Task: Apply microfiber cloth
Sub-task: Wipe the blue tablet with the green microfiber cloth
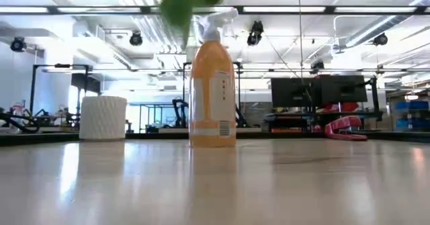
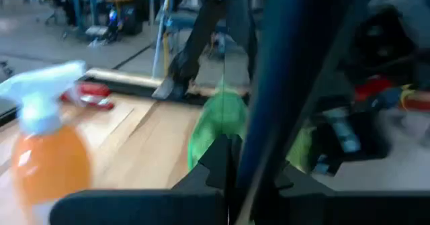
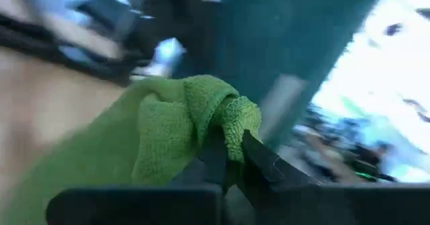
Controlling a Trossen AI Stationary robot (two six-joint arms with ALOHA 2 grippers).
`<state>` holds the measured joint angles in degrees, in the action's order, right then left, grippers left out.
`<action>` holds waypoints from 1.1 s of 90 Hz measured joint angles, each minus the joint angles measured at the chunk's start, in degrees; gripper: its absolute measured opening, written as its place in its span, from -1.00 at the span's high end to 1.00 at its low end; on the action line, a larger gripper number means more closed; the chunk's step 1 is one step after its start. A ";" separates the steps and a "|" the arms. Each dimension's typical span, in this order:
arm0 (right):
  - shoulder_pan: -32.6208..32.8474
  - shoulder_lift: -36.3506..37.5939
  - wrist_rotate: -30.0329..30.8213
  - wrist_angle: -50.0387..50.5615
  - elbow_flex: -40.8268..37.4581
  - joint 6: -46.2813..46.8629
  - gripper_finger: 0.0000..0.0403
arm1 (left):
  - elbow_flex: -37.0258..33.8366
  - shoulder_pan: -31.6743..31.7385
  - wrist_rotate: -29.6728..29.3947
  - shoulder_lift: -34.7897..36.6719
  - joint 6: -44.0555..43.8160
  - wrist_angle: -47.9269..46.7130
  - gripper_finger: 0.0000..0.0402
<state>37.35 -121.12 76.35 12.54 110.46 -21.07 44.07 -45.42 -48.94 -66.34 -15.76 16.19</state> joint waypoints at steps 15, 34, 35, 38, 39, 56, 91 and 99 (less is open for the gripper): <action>-2.21 -0.13 -0.97 -0.13 3.12 -0.44 1.00 | -0.02 0.27 -1.96 -4.84 3.08 11.28 0.97; -3.78 -0.05 -8.67 0.14 0.60 5.62 1.00 | -0.02 0.21 -3.72 -5.85 6.67 14.84 0.97; -3.79 -0.03 -8.67 0.12 0.35 5.94 1.00 | -0.02 0.21 -3.70 -5.73 6.71 14.87 0.97; -3.87 0.06 -8.72 0.14 -0.37 6.56 1.00 | -0.02 0.24 -3.80 -5.32 6.74 15.15 0.97; -3.89 0.06 -8.80 0.16 -0.60 6.69 1.00 | -0.02 0.25 -3.88 -5.18 6.74 15.28 0.97; -2.67 -0.39 -5.76 0.95 -2.64 6.62 1.00 | 0.07 0.23 -3.55 -3.92 7.72 16.37 0.97; -2.67 -0.15 -1.58 0.36 1.25 3.32 1.00 | 0.11 1.75 -2.54 -6.32 8.01 21.80 0.97; -3.84 -0.15 -5.26 0.41 0.89 4.73 1.00 | 0.05 2.35 -2.64 -6.89 8.44 22.62 0.97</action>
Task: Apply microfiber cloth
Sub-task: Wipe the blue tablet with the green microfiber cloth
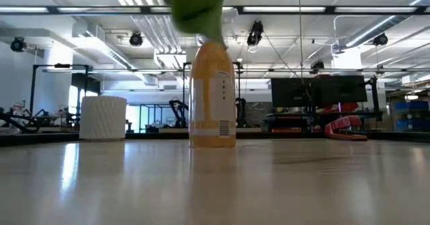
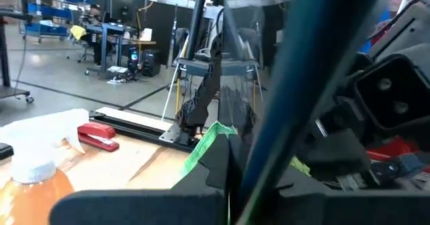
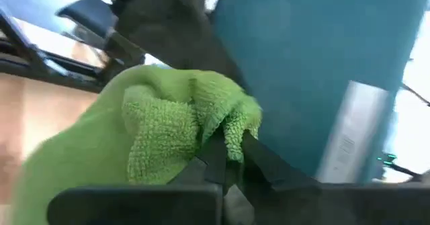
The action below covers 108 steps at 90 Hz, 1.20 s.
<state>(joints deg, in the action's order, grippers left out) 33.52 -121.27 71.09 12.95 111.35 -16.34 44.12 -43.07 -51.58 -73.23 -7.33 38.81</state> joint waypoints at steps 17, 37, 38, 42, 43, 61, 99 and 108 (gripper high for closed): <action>-0.57 0.07 -2.49 -0.11 -1.11 1.29 1.00 | -0.02 0.53 0.20 -0.31 0.44 0.41 0.97; 0.96 0.07 -2.27 3.14 -1.28 1.54 1.00 | -0.02 0.39 1.80 0.01 0.89 1.10 0.97; 1.05 0.07 -2.21 3.58 -1.29 1.69 1.00 | -0.02 0.38 1.85 0.02 0.89 1.11 0.97; 1.52 0.04 -1.19 5.22 -1.29 2.45 1.00 | -0.02 0.32 1.95 0.02 0.89 1.14 0.97; 1.66 0.04 -0.73 5.68 -1.29 2.72 1.00 | -0.02 0.30 1.95 0.02 0.89 1.13 0.97; 4.65 0.23 12.56 11.63 -1.16 2.24 1.00 | 0.00 -0.45 1.89 0.15 0.56 -0.03 0.97; 4.74 6.27 17.84 10.52 -0.96 2.19 1.00 | 0.00 -1.07 3.07 -2.48 -0.75 -1.35 0.96; 4.17 5.86 15.12 10.70 -1.05 3.36 1.00 | 0.00 -1.07 2.82 -2.82 -0.72 -1.21 0.96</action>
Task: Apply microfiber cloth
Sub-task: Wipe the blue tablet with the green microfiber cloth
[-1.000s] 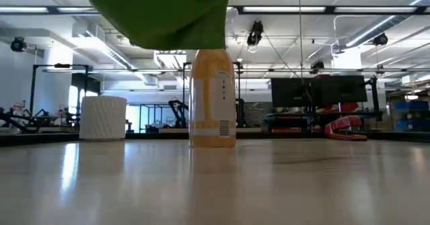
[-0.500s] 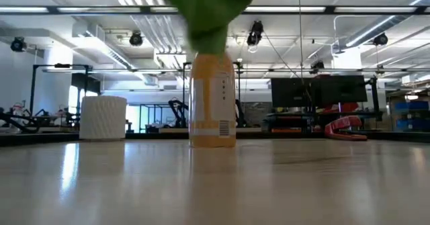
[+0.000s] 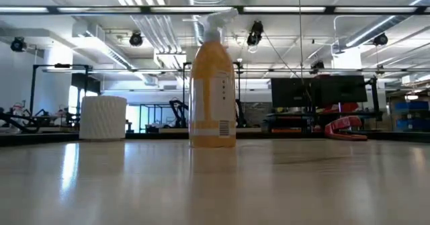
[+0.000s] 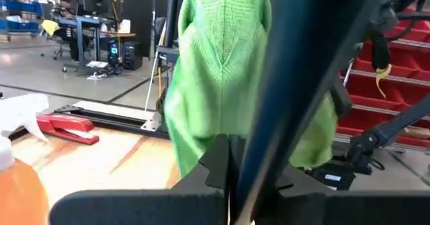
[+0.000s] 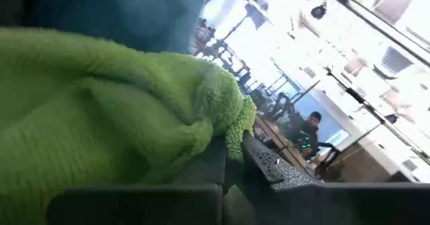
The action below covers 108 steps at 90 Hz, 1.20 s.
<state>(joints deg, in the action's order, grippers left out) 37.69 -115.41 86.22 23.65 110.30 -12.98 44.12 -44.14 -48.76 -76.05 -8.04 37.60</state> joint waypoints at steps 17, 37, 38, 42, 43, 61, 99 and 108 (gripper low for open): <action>-1.09 -2.15 -2.11 0.27 -1.66 5.05 1.00 | 0.00 -0.10 0.33 1.88 0.90 -0.21 0.96; -1.66 -5.80 -4.67 0.75 -2.17 8.11 1.00 | 0.08 -0.13 1.11 3.66 2.47 0.92 0.96; -1.69 -5.89 -5.08 0.80 -2.18 8.28 1.00 | 0.09 -0.13 1.08 3.72 2.56 0.95 0.96; -1.78 -6.34 -6.27 0.78 -2.19 9.06 1.00 | 0.11 -0.11 0.80 3.89 2.70 1.30 0.96; -1.84 -6.49 -6.42 0.72 -2.19 9.24 1.00 | 0.11 -0.11 0.74 3.93 2.70 1.36 0.96; -1.63 -7.19 -7.39 0.86 -2.19 10.48 1.00 | 0.15 -0.07 0.53 4.10 3.91 1.19 0.96; 1.13 -7.06 -25.30 3.98 -2.21 16.54 1.00 | 0.21 -0.09 1.21 5.28 3.20 0.56 0.96; 2.05 -7.06 -28.16 5.93 -2.08 18.34 1.00 | 0.26 0.40 -3.51 5.86 4.98 -1.46 0.96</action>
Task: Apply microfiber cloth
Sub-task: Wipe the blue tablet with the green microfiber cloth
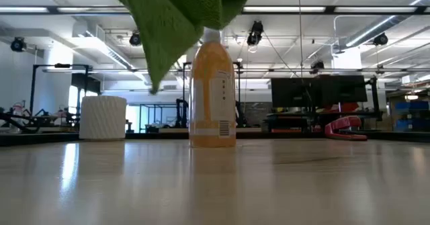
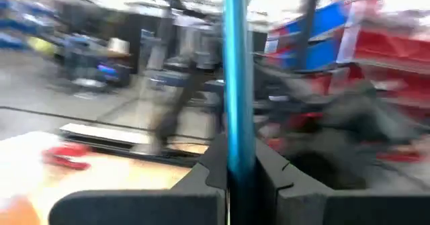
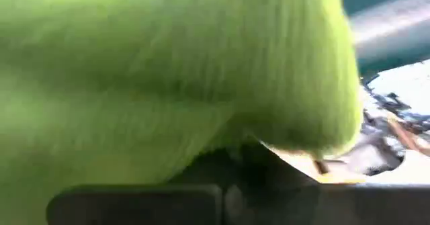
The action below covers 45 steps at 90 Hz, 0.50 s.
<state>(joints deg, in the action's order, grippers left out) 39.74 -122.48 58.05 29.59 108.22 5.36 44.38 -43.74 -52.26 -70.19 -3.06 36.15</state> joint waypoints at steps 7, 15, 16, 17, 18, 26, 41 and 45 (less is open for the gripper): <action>0.67 0.35 -1.84 1.01 -0.02 0.47 1.00 | -0.05 0.18 -2.44 0.02 -0.30 -2.13 0.96; 0.99 0.79 -1.11 0.94 0.00 0.35 1.00 | -0.15 0.04 -2.48 0.18 -1.72 -3.50 0.96; 1.01 0.81 -0.69 0.90 0.00 0.23 1.00 | -0.14 0.06 -2.16 0.20 -2.05 -3.64 0.96; 1.04 0.83 -0.22 0.87 0.01 0.14 1.00 | -0.13 0.06 -1.91 0.21 -2.38 -3.77 0.96; 1.04 0.83 0.31 0.87 0.04 0.14 1.00 | -0.13 0.06 -1.79 0.21 -2.69 -3.82 0.96; 1.25 0.85 6.56 0.98 0.77 -1.25 1.00 | -0.15 0.43 -0.88 -0.29 -4.26 -4.25 0.96; 0.65 1.05 20.51 -2.07 4.10 -11.31 1.00 | -0.17 0.45 0.86 -1.85 -6.51 -4.01 0.96; 0.12 1.07 22.08 -3.57 4.87 -15.09 1.00 | -0.19 0.61 1.17 -2.19 -7.16 -4.25 0.96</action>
<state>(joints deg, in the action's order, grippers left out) 39.86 -121.40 80.13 26.02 113.10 -9.74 44.19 -43.13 -51.10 -72.38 -10.23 31.90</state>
